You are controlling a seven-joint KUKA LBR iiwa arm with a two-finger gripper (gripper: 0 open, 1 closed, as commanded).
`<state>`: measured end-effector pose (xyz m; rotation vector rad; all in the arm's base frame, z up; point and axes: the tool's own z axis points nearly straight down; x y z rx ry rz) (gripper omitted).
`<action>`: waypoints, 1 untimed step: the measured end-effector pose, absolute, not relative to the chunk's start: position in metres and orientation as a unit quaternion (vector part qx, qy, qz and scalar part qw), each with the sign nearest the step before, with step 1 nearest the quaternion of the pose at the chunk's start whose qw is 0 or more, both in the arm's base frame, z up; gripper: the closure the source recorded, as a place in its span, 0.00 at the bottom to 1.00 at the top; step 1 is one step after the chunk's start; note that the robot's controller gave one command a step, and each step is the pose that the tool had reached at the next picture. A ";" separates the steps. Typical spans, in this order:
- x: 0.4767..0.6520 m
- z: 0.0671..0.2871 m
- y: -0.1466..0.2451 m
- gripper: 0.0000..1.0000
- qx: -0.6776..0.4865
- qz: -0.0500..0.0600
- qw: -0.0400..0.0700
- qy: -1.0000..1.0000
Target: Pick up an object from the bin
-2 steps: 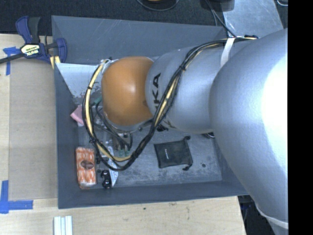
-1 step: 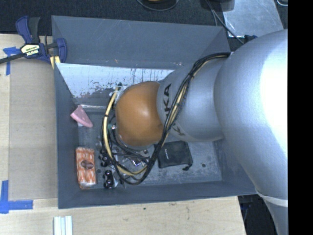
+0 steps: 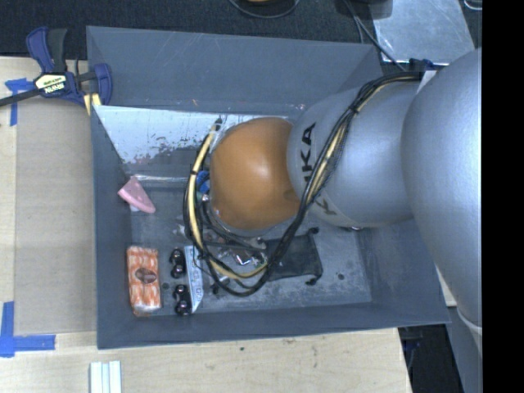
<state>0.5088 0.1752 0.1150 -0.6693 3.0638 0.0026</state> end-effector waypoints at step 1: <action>0.493 0.100 0.184 0.00 -0.444 0.001 -0.001 0.896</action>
Offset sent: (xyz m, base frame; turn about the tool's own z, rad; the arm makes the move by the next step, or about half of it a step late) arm -0.0143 0.0079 -0.0450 -0.5582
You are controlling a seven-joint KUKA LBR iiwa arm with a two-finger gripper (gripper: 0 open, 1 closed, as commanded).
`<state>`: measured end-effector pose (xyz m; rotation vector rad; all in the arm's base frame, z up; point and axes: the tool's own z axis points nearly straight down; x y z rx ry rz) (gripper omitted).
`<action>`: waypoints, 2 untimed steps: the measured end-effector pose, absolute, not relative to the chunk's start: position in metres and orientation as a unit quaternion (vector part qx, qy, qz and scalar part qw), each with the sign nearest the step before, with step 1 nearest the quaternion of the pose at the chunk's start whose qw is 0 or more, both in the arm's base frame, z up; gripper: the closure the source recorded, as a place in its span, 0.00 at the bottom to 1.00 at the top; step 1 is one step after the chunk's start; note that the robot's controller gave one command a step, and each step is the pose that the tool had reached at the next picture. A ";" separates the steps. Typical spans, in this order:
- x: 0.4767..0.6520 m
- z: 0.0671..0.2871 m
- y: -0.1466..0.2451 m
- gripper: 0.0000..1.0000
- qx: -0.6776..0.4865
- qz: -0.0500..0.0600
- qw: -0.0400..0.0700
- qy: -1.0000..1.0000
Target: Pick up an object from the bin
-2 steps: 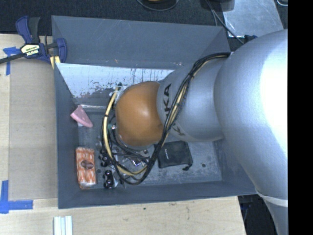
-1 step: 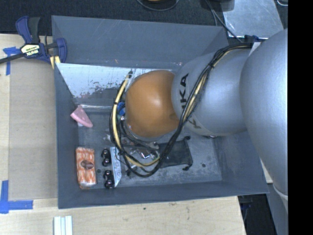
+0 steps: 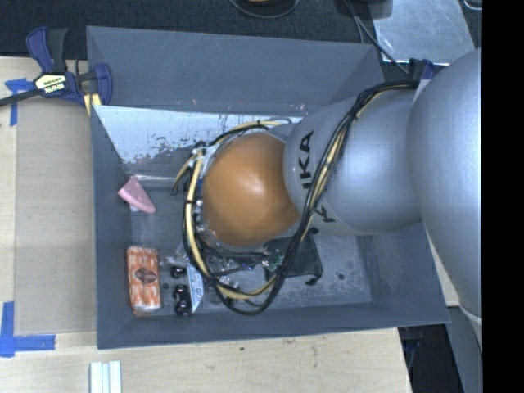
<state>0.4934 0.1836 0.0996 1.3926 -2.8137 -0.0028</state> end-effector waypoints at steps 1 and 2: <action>0.495 0.070 0.183 0.00 0.473 0.000 -0.003 -0.881; 0.497 0.072 0.189 1.00 0.651 0.000 -0.007 -0.759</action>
Offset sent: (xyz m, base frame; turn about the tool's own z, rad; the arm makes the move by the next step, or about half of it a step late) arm -0.0004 0.0046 -0.0296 -0.5024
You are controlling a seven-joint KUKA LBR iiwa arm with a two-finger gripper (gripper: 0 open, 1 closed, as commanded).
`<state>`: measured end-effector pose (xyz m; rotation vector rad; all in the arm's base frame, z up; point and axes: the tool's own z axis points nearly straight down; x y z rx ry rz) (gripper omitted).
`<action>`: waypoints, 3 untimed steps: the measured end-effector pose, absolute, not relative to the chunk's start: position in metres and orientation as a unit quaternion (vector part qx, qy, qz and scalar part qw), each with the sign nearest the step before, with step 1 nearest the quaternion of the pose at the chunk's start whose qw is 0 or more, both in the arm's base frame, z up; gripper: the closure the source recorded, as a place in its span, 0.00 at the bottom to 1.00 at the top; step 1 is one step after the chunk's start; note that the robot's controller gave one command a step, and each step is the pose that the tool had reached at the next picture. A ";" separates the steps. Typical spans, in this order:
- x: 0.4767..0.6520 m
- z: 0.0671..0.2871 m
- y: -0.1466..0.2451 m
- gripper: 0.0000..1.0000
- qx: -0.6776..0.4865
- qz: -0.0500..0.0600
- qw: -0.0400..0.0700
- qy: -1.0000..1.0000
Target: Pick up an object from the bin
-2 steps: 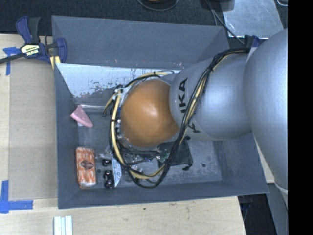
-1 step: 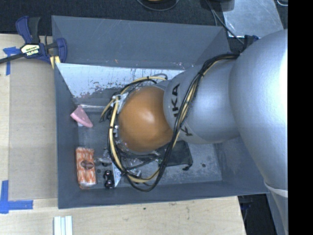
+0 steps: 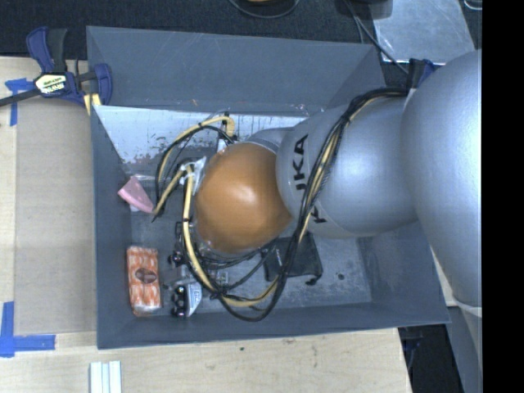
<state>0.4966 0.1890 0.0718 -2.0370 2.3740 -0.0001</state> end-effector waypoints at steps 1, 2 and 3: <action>0.497 0.072 0.189 1.00 -0.650 0.000 0.007 0.759; 0.496 0.076 0.189 1.00 -0.650 0.001 0.005 0.760; 0.493 0.092 0.188 1.00 -0.651 0.003 0.000 0.759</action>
Offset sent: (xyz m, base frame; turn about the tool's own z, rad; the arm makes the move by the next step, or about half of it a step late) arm -0.0001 0.0000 0.0394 0.0000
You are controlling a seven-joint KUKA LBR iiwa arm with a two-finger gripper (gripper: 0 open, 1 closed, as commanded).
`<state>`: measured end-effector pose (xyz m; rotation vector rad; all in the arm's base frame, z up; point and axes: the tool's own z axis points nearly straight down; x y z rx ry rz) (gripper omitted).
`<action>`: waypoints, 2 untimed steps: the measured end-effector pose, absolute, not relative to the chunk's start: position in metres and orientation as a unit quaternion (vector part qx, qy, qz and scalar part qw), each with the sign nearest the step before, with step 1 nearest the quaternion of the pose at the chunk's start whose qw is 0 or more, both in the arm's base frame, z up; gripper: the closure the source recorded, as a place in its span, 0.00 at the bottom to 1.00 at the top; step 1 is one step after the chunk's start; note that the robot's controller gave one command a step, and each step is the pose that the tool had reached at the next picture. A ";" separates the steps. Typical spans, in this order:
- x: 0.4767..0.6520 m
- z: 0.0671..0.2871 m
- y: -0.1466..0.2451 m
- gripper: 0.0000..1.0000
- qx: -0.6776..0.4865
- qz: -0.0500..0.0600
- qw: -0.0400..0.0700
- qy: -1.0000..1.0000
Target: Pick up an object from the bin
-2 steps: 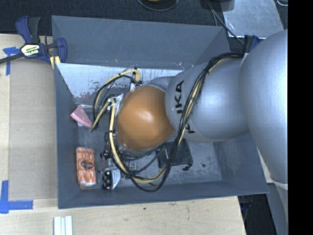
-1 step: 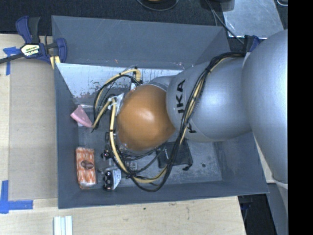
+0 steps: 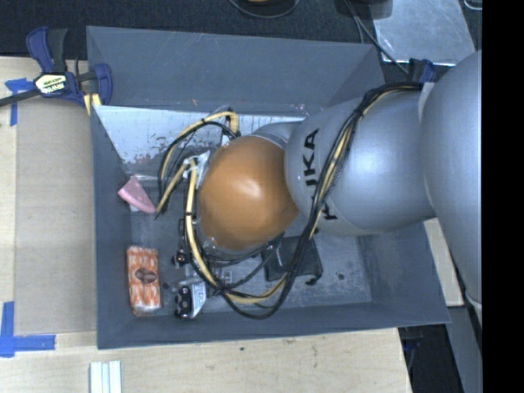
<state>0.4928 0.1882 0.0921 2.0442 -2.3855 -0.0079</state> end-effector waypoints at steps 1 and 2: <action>0.494 0.113 0.189 1.00 0.650 -0.002 -0.003 -0.760; 0.495 0.123 0.189 1.00 0.650 -0.001 -0.005 -0.760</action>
Offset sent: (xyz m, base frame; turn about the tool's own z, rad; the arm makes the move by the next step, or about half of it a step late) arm 0.0000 0.0001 0.0013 0.0000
